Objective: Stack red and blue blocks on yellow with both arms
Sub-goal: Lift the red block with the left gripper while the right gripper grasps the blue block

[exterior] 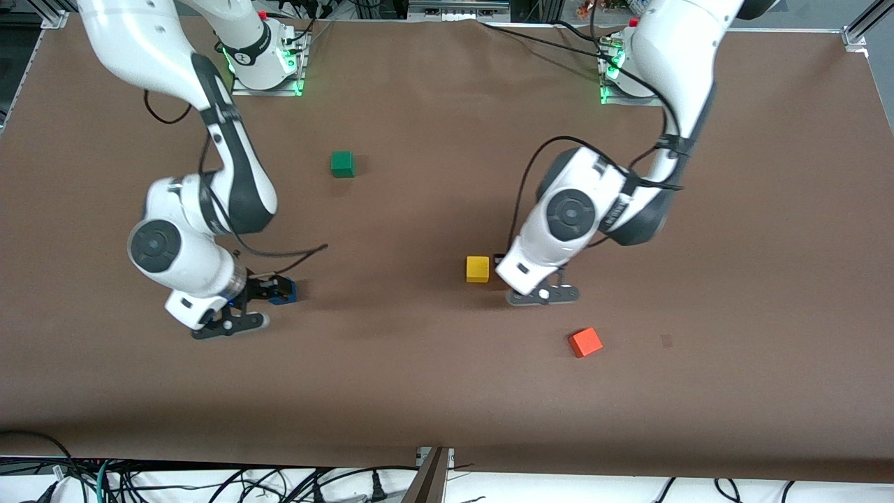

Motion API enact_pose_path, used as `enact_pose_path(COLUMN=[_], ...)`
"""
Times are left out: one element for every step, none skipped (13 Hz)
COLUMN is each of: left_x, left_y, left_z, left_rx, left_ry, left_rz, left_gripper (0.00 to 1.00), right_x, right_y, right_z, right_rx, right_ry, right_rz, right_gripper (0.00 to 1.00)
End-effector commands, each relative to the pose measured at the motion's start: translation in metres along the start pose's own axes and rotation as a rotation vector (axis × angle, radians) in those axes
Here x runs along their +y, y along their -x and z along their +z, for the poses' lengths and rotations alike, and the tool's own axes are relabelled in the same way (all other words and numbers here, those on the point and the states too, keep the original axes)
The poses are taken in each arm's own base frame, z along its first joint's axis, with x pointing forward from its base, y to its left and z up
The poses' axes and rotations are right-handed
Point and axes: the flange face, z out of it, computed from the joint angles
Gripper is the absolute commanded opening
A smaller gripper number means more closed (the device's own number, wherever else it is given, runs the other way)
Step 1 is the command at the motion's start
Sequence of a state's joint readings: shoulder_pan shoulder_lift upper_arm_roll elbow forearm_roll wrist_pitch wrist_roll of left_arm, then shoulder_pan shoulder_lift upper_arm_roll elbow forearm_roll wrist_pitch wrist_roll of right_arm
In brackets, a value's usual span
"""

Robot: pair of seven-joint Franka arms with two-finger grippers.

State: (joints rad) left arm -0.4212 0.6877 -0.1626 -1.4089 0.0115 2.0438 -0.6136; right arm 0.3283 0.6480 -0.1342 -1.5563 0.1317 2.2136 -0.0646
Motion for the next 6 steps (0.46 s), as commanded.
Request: enact_pose_path(left_x=[0.029, 0.040, 0.047, 0.051, 0.053, 0.059], left_y=[0.006, 0.012, 0.018, 0.021, 0.020, 0.021], left_z=[0.016, 0.016, 0.018, 0.022, 0.026, 0.030], left_rx=[0.009, 0.018, 0.020, 0.015, 0.016, 0.031], left_ry=[-0.022, -0.016, -0.018, -0.021, -0.019, -0.009], left_rz=[0.045, 0.060, 0.070, 0.076, 0.077, 0.087], left_gripper=[0.00, 0.00, 0.00, 0.00, 0.00, 0.00], right_x=[0.003, 0.007, 0.017, 0.021, 0.022, 0.023], right_y=[-0.003, 0.000, 0.002, 0.007, 0.013, 0.019], right_z=[0.011, 0.025, 0.034, 0.044, 0.053, 0.062], right_rx=[0.000, -0.016, -0.023, -0.031, -0.043, -0.061], right_ry=[-0.029, -0.029, -0.027, -0.026, -0.025, -0.027], right_rz=[-0.038, -0.064, -0.067, -0.065, -0.064, -0.062], right_gripper=[1.00, 1.00, 1.00, 0.99, 0.99, 0.97])
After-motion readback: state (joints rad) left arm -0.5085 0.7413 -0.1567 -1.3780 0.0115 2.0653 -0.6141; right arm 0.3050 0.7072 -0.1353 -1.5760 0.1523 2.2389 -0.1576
